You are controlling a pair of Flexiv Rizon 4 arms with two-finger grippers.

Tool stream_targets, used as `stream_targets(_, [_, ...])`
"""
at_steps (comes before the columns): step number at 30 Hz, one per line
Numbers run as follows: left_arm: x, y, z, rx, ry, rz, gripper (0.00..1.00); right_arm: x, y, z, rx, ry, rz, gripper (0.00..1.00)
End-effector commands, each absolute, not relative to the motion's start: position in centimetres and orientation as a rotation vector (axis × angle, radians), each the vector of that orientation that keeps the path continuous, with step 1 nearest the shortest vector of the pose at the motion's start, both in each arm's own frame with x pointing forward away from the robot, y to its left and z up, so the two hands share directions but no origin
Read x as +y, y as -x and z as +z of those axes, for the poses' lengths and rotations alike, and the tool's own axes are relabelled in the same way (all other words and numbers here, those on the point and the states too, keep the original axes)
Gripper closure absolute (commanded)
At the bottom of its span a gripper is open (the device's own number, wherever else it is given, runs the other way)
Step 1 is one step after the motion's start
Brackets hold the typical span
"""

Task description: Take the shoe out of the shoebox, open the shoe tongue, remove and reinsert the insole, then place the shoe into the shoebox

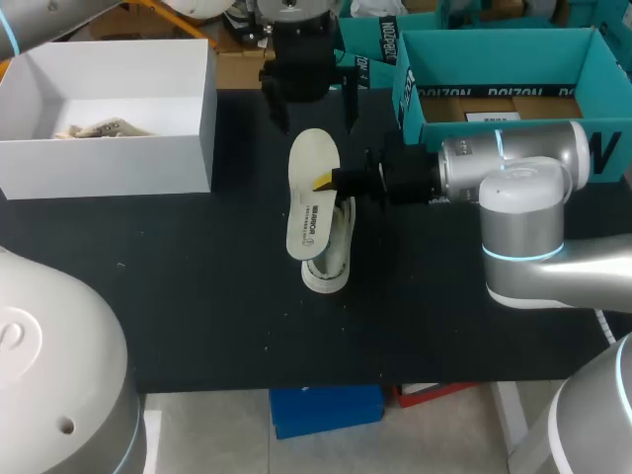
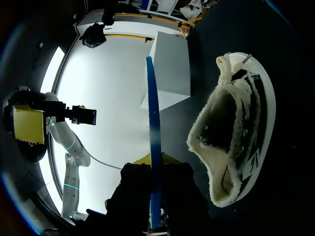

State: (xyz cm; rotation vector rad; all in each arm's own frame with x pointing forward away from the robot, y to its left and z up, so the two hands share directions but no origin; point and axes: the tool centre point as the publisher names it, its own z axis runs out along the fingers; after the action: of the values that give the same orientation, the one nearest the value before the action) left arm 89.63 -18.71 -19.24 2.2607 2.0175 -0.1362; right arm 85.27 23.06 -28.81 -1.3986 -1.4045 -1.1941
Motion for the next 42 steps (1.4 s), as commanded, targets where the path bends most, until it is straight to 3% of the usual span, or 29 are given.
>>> stream_targets(1, [-17.8,-85.2,-18.7,1.985,-2.227,-0.07,0.0,23.2,-85.3,-28.9,-1.404,1.401,-1.196,1.0])
stream_targets(25, [-17.5,-74.6,-19.6,1.994,-2.186,-0.066,0.0,23.2,-85.3,-28.9,-1.404,1.401,-1.196,1.0])
stream_targets(42, [-13.7,-77.2,-19.6,1.602,-1.862,-0.938,0.0,23.2,-85.3,-28.9,-1.404,1.401,-1.196,1.0])
